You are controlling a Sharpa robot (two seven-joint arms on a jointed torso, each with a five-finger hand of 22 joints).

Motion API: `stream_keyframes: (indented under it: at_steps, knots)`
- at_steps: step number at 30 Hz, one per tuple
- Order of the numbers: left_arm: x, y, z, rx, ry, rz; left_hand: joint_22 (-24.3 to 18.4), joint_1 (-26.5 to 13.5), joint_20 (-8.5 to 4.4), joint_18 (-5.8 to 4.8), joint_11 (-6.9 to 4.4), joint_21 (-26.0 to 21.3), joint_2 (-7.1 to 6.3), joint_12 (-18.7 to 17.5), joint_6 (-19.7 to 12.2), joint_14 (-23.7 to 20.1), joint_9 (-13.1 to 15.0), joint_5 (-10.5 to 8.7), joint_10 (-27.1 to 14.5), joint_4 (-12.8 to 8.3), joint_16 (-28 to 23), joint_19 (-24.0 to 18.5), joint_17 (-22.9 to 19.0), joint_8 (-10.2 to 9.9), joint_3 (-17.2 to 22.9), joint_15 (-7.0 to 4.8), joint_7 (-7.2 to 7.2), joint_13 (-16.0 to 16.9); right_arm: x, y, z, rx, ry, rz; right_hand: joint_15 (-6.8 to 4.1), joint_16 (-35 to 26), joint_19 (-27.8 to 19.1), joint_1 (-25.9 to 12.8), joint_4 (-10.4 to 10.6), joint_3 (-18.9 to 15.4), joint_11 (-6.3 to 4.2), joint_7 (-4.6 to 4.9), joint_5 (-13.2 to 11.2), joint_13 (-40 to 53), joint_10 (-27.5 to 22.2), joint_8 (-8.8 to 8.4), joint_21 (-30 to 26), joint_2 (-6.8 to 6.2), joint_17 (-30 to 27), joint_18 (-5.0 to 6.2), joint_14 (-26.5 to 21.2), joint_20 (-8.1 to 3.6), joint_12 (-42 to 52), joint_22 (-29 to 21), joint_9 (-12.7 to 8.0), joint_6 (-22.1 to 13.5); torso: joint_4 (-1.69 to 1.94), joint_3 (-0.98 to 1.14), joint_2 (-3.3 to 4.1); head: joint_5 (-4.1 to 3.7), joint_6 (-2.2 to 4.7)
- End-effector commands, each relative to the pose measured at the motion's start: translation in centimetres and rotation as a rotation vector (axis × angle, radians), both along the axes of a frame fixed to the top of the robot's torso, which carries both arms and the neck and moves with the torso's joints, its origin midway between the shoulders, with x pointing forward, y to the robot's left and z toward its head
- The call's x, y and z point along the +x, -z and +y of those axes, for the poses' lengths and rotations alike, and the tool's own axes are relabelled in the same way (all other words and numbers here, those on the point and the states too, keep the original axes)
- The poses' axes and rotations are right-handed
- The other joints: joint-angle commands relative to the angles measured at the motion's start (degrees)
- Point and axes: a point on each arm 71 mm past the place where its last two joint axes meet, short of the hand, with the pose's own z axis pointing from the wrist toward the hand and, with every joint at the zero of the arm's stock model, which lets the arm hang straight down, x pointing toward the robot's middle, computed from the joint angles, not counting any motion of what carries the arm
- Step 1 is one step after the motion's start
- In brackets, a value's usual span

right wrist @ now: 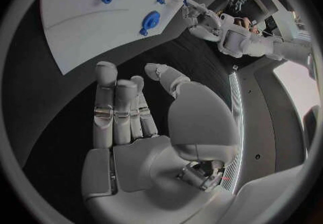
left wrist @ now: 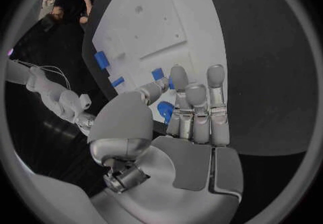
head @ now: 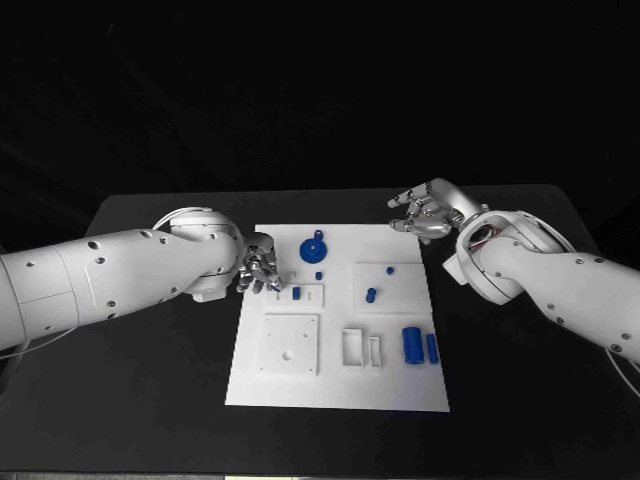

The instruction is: Assemble the parts on the task board

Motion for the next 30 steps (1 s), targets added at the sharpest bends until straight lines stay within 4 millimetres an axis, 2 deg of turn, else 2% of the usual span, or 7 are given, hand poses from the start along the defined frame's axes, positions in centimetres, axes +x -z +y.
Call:
stream_keyframes:
  at_steps: [1, 17, 30]
  knots:
    - [0.0, 0.1, -0.2, 0.004, 0.001, -0.025, 1.13, 1.66, -0.14, 0.59, -0.11, 0.16, 1.02, 0.29, 4.89, -0.03, 0.07, 0.10, -0.08, -5.33, 0.14, -0.14, -0.17, -0.18, 5.32, -0.01, -4.31, -0.11, 0.0, 0.0, 0.1, -0.004, -0.012, 0.004, 0.01, 0.05, -0.41, -0.53, -0.08, 0.15, -0.05, 0.10, 0.21, 0.05, -0.41, -0.14, 0.21, 0.20, 0.05, 0.53, -0.17, -0.17, 0.10, 2.65, 0.09, 0.38, -0.03, -0.02, 0.04, 0.06, -0.06]
    - [-0.3, 1.3, -0.1, -0.014, -0.023, -0.005, 1.14, 1.58, -0.13, 0.60, -0.10, 0.09, 1.13, 0.32, 4.83, -0.08, 0.18, 0.05, -0.12, -5.33, 0.18, -0.12, -0.19, -0.20, 5.31, -0.01, -4.30, -0.10, 0.0, 0.0, 0.1, -0.004, -0.012, 0.003, 0.01, 0.05, -0.41, -0.53, -0.08, 0.15, -0.05, 0.10, 0.21, 0.05, -0.41, -0.14, 0.21, 0.20, 0.05, 0.53, -0.17, -0.17, 0.10, 2.65, 0.09, 0.38, -0.02, 0.00, 0.02, 0.14, -0.23]
    - [-0.5, 1.6, 0.0, -0.013, -0.023, 0.002, 1.14, 1.57, -0.15, 0.60, -0.13, 0.08, 1.10, 0.36, 4.79, -0.05, 0.26, 0.06, -0.13, -5.31, 0.21, -0.07, -0.21, -0.16, 5.32, -0.03, -4.31, -0.07, 0.0, 0.1, 0.1, -0.005, -0.012, 0.004, 0.01, 0.05, -0.41, -0.53, -0.08, 0.15, -0.05, 0.10, 0.21, 0.05, -0.41, -0.14, 0.21, 0.20, 0.05, 0.53, -0.17, -0.17, 0.10, 2.65, 0.09, 0.38, -0.02, 0.02, 0.03, 0.17, -0.36]
